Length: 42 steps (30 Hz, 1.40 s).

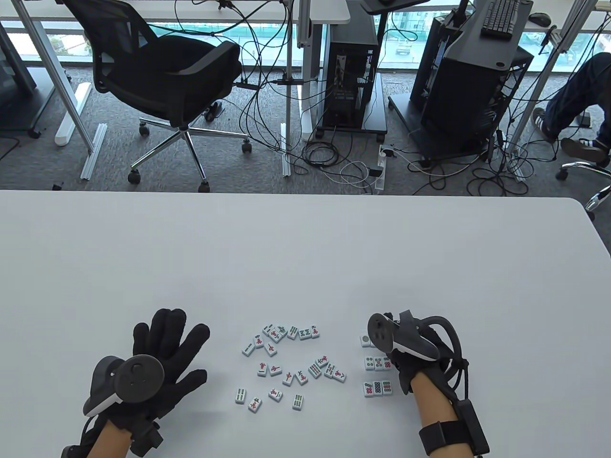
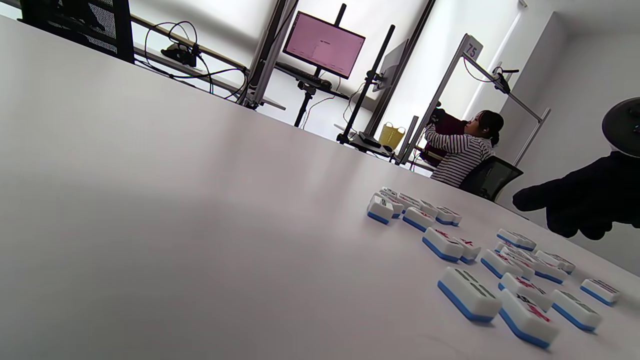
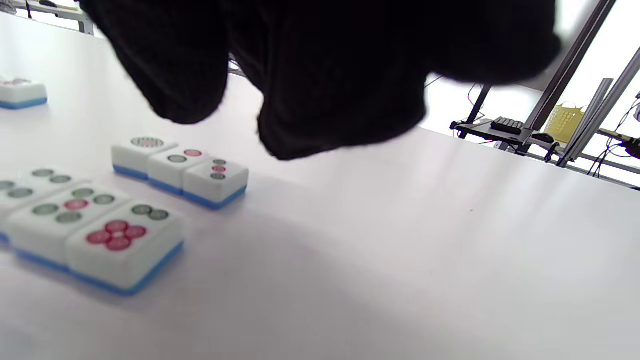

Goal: Mahjong suit sorting

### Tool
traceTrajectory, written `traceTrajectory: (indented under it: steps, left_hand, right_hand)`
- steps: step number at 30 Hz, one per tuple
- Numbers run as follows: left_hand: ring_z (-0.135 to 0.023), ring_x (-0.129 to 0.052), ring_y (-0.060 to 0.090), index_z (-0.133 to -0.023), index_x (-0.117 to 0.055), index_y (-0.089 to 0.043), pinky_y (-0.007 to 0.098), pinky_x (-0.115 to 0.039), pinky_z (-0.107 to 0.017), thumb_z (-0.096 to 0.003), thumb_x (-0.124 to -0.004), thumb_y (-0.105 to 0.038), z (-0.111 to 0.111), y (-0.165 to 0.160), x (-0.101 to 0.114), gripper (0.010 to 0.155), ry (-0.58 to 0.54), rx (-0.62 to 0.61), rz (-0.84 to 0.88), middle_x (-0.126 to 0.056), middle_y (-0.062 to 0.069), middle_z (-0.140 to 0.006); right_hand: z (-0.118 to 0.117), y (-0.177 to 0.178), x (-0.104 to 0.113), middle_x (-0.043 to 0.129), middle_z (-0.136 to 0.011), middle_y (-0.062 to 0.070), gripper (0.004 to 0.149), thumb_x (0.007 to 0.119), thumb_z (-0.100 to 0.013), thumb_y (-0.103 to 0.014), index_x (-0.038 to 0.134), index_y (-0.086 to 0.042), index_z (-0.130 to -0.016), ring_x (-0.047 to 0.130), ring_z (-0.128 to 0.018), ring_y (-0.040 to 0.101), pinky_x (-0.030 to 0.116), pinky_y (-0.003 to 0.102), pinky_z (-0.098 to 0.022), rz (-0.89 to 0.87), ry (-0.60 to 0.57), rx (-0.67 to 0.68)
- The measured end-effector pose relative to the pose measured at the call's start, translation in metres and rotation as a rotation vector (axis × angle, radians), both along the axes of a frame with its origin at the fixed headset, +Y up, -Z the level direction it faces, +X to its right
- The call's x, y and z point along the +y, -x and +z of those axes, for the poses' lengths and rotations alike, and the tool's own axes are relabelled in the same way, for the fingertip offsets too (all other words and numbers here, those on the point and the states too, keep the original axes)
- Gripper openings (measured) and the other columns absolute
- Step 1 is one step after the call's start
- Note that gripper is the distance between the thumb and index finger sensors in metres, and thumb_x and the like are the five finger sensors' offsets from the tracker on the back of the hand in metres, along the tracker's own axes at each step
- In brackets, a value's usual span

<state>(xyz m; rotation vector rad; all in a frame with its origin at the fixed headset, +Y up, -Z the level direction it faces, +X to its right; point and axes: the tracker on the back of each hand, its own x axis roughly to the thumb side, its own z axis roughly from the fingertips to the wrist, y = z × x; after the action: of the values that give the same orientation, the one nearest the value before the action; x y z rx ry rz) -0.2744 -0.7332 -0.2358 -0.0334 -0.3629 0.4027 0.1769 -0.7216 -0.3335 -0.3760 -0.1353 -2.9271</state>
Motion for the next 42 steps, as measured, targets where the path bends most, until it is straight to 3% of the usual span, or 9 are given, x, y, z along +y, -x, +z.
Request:
traceTrajectory:
  steps: [5, 8, 11, 15, 20, 26, 30, 36, 42]
  left_hand:
    - [-0.107, 0.021, 0.010, -0.110, -0.021, -0.049, 0.050, 0.011, -0.072, -0.0453, -0.053, -0.075, 0.000, -0.002, 0.000, 0.077, -0.005, -0.011, -0.003, 0.017, -0.023, -0.109]
    - [-0.107, 0.021, 0.010, -0.110, -0.021, -0.050, 0.050, 0.011, -0.073, -0.0451, -0.053, -0.075, 0.000, -0.002, -0.001, 0.077, -0.003, -0.015, -0.004, 0.016, -0.023, -0.109]
    - [-0.107, 0.021, 0.010, -0.110, -0.021, -0.050, 0.050, 0.010, -0.073, -0.0450, -0.054, -0.075, 0.000, -0.003, -0.001, 0.077, -0.006, -0.020, -0.007, 0.016, -0.023, -0.109]
    - [-0.108, 0.020, 0.010, -0.110, -0.022, -0.050, 0.050, 0.010, -0.073, -0.0448, -0.054, -0.075, 0.000, -0.005, -0.002, 0.077, -0.010, -0.027, -0.015, 0.015, -0.023, -0.110]
    - [-0.108, 0.020, 0.009, -0.110, -0.023, -0.050, 0.050, 0.010, -0.073, -0.0445, -0.055, -0.075, 0.001, -0.006, -0.002, 0.078, -0.022, -0.034, -0.025, 0.014, -0.024, -0.110]
    - [-0.109, 0.019, 0.009, -0.110, -0.024, -0.050, 0.051, 0.009, -0.074, -0.0434, -0.058, -0.076, 0.001, -0.010, -0.005, 0.079, -0.024, -0.052, -0.052, 0.013, -0.024, -0.111]
    - [-0.110, 0.017, 0.010, -0.110, -0.025, -0.050, 0.051, 0.008, -0.074, -0.0422, -0.060, -0.076, 0.001, -0.016, -0.008, 0.081, -0.027, -0.071, -0.095, 0.012, -0.023, -0.112]
    - [-0.114, 0.005, 0.014, -0.111, -0.024, -0.040, 0.051, 0.002, -0.078, -0.0413, -0.063, -0.075, 0.004, -0.026, -0.009, 0.087, -0.052, -0.111, -0.137, -0.001, -0.018, -0.117]
    - [-0.117, -0.012, 0.020, -0.111, -0.030, -0.036, 0.050, -0.011, -0.083, -0.0401, -0.068, -0.073, 0.009, -0.044, 0.007, 0.088, -0.173, -0.149, -0.211, -0.011, -0.014, -0.120]
  right_hand:
    - [0.022, -0.006, 0.038, 0.089, -0.079, 0.012, 0.069, 0.079, -0.046, -0.044, 0.061, -0.013, -0.105, 0.094, -0.051, 0.027, 0.084, 0.042, -0.040, -0.162, -0.125, 0.041]
    - [0.042, -0.009, 0.056, 0.079, -0.094, 0.014, 0.072, 0.075, -0.047, -0.049, 0.056, -0.015, -0.108, 0.087, -0.069, 0.034, 0.078, 0.050, -0.054, -0.233, -0.210, 0.092]
    - [0.063, -0.014, 0.064, 0.056, -0.113, 0.014, 0.073, 0.065, -0.049, -0.057, 0.046, -0.025, -0.112, 0.067, -0.094, 0.039, 0.057, 0.062, -0.071, -0.293, -0.293, 0.131]
    - [0.081, -0.020, 0.061, 0.033, -0.122, 0.012, 0.074, 0.058, -0.050, -0.063, 0.034, -0.034, -0.114, 0.032, -0.109, 0.043, 0.031, 0.069, -0.076, -0.343, -0.323, 0.151]
    - [0.094, -0.029, 0.048, 0.024, -0.122, 0.009, 0.075, 0.054, -0.050, -0.066, 0.025, -0.039, -0.114, 0.012, -0.109, 0.044, 0.017, 0.071, -0.074, -0.378, -0.358, 0.139]
    - [0.094, -0.036, 0.022, -0.003, -0.118, 0.005, 0.077, 0.052, -0.050, -0.067, 0.013, -0.041, -0.111, -0.008, -0.103, 0.040, 0.002, 0.069, -0.070, -0.368, -0.297, 0.070]
    - [0.093, -0.040, 0.010, -0.005, -0.116, 0.004, 0.077, 0.051, -0.049, -0.068, 0.011, -0.041, -0.110, -0.011, -0.101, 0.040, 0.001, 0.069, -0.069, -0.317, -0.281, 0.041]
    - [0.099, -0.042, 0.015, -0.006, -0.116, 0.005, 0.077, 0.052, -0.049, -0.068, 0.011, -0.041, -0.109, -0.013, -0.100, 0.039, -0.001, 0.068, -0.068, -0.377, -0.298, 0.056]
    - [0.105, -0.038, 0.022, -0.006, -0.116, 0.004, 0.078, 0.052, -0.049, -0.068, 0.010, -0.041, -0.109, -0.014, -0.100, 0.036, -0.002, 0.068, -0.068, -0.404, -0.325, 0.094]
